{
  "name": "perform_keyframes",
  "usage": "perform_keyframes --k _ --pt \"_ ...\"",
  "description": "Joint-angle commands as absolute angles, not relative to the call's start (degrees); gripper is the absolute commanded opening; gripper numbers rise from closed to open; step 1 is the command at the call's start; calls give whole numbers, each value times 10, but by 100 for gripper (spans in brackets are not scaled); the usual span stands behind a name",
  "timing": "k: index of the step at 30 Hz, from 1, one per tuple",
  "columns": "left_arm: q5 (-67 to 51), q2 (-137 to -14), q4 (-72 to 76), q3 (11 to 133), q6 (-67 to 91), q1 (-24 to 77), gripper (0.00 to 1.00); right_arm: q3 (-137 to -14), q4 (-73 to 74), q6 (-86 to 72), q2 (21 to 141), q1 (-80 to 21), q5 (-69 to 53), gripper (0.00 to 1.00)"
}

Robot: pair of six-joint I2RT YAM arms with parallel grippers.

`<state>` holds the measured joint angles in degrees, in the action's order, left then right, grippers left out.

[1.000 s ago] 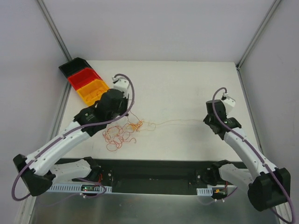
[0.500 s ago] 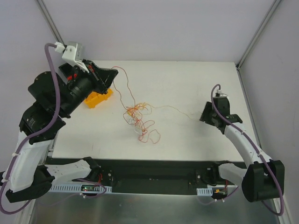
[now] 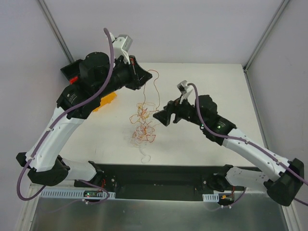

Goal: Untangle the cables

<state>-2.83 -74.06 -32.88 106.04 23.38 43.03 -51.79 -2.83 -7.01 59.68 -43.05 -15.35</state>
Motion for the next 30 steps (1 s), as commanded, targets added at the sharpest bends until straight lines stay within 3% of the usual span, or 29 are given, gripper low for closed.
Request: perform_keyframes --k 1,4,9,13,16,20,28,30 --pt "-64 -733 -297 1101 255 426 0 -575 -98 -114 667 -495 -65 86" --pt "-76 -736 -294 1107 263 426 0 -606 -91 -147 721 -510 20 82" --pt "-98 -740 -284 1121 273 426 0 -612 -102 -214 841 -514 120 65" --pt "-93 -740 -286 1164 265 426 0 -592 -19 -275 913 -466 139 31" --pt "-64 -737 -287 1211 231 426 0 -523 -14 -270 863 -461 176 32" --pt "-4 -743 -294 1264 185 426 0 -511 67 -246 827 -416 219 41" --pt "72 -751 -301 1326 143 426 0 -499 141 -237 817 -227 121 46" --pt "77 -753 -299 1340 136 425 0 -506 128 -194 803 -218 93 52"
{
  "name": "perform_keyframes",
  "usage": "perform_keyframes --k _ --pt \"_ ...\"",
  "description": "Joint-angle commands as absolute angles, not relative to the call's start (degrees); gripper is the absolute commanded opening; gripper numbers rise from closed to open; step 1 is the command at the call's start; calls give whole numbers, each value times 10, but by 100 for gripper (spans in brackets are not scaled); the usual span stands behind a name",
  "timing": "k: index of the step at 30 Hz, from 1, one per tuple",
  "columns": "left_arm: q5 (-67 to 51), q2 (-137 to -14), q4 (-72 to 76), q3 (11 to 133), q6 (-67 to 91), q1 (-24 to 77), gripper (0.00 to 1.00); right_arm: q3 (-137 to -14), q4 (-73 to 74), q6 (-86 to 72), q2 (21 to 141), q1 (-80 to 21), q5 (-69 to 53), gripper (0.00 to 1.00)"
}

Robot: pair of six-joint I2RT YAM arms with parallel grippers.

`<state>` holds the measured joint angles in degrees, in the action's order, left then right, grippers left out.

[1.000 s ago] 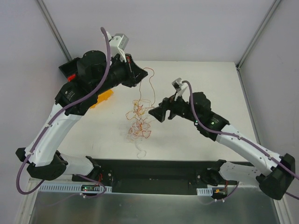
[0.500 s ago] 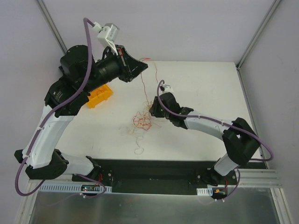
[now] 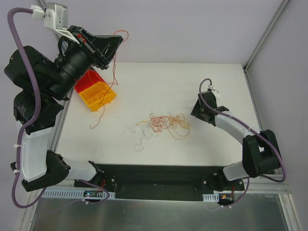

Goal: Untangle the cables

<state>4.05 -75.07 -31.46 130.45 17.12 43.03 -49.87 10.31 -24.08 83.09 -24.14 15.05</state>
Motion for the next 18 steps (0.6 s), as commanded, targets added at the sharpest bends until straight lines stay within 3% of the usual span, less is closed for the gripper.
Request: perform_keyframes --k 1,4,7,12,18 --pt "76 -754 -300 1338 130 426 0 -508 112 -164 793 -219 63 58" --pt "97 -754 -308 1291 107 426 0 -527 83 -91 778 -235 -67 69" --pt "140 -759 -315 1237 72 425 0 -551 107 -62 761 -277 -75 73" --pt "199 -777 -322 1196 13 401 0 -484 69 -83 702 -316 -98 74" --pt "136 -794 -322 1155 31 289 0 -379 6 -119 658 -320 -100 74"
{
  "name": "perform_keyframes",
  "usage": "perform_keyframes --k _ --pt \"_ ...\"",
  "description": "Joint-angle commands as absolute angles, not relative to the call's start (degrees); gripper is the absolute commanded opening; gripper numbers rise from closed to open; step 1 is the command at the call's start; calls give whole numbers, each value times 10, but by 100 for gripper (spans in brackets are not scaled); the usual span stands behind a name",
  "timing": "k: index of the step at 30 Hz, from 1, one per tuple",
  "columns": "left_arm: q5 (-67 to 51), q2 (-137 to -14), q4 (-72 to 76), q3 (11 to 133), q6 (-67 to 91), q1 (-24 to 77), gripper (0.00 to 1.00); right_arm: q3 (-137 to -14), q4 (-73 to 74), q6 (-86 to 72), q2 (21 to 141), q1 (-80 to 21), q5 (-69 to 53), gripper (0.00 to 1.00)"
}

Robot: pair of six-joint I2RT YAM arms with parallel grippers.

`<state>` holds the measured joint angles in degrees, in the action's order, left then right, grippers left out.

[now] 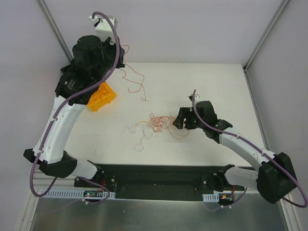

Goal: Untangle the cables

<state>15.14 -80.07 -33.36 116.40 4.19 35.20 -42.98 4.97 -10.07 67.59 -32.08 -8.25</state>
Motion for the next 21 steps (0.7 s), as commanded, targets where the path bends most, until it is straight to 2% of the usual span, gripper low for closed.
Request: perform_keyframes --k 1,9,21 --pt "128 -800 -321 1153 34 273 0 -373 3 -121 657 -321 -99 74" --pt "47 -825 -321 1165 67 160 0 -337 -38 -113 657 -322 -98 74" --pt "29 -862 -303 1141 76 45 0 -319 -69 -112 656 -320 -105 74"
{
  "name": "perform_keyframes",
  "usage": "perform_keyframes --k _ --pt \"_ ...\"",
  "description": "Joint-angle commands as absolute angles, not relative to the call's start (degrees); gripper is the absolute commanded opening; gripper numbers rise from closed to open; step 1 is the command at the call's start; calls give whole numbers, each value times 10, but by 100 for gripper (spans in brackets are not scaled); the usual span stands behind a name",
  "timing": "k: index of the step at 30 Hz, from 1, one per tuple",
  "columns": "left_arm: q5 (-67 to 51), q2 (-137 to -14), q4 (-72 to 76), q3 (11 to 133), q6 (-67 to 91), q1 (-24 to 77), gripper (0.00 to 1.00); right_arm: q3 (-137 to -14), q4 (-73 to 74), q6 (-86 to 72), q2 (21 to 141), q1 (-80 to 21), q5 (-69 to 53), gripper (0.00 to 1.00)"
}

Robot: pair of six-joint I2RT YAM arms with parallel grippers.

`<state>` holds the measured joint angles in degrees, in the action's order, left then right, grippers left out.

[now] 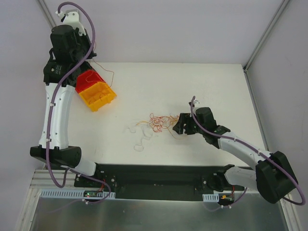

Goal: Untangle the cables

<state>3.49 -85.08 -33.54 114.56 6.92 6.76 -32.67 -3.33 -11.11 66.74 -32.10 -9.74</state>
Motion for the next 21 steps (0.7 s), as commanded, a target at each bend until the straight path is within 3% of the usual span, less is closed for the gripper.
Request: perform_keyframes --k 1,21 --pt "27 -867 -299 1136 75 38 0 -318 -69 -112 657 -321 -106 74" --pt "25 -914 -276 1139 72 -13 0 -316 -80 -114 664 -316 -114 74"
